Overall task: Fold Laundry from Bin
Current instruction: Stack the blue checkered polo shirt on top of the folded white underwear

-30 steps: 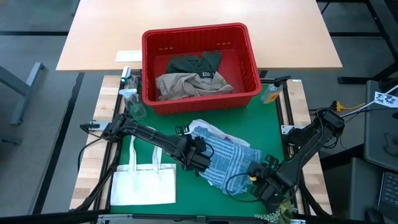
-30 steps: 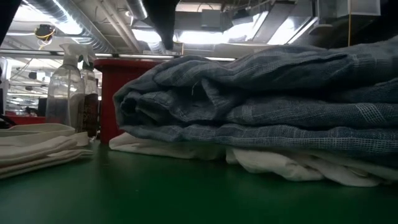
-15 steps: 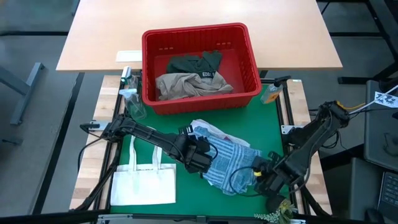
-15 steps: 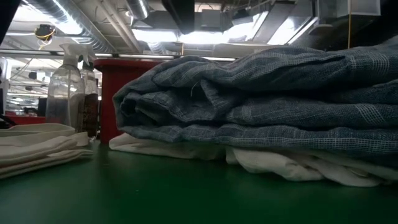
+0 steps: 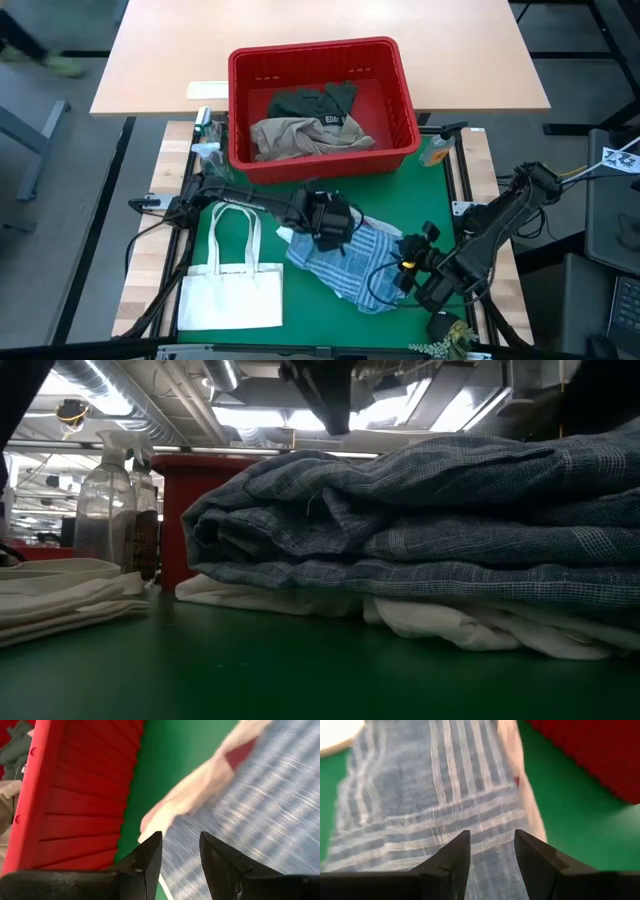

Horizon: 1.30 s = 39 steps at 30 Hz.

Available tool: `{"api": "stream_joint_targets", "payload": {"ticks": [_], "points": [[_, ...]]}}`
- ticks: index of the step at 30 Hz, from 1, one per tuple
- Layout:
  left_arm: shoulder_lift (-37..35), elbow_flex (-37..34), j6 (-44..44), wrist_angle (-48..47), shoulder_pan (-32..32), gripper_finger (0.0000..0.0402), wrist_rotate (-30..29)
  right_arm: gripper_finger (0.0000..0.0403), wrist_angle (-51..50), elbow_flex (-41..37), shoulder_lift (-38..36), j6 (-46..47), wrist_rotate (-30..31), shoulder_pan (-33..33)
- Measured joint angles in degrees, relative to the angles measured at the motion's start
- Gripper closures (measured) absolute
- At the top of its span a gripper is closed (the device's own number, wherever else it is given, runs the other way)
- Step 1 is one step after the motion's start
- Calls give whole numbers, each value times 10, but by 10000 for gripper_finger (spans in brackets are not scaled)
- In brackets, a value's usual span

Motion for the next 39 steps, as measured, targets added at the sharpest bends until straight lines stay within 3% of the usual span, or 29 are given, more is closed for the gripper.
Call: {"api": "stream_joint_targets", "payload": {"ticks": [4,10,22,39], "points": [[0,-38,-3,29,23,276,3,248,78,-53,18,0,-7,-1],[1,-152,-13,118,38,276,14,249,157,-138,37,28,-7,1],[0,-337,-1,339,64,276,2,249,402,-306,43,36,10,1],[-4,-442,-2,466,66,276,-10,249,424,-330,42,32,-15,0]]}}
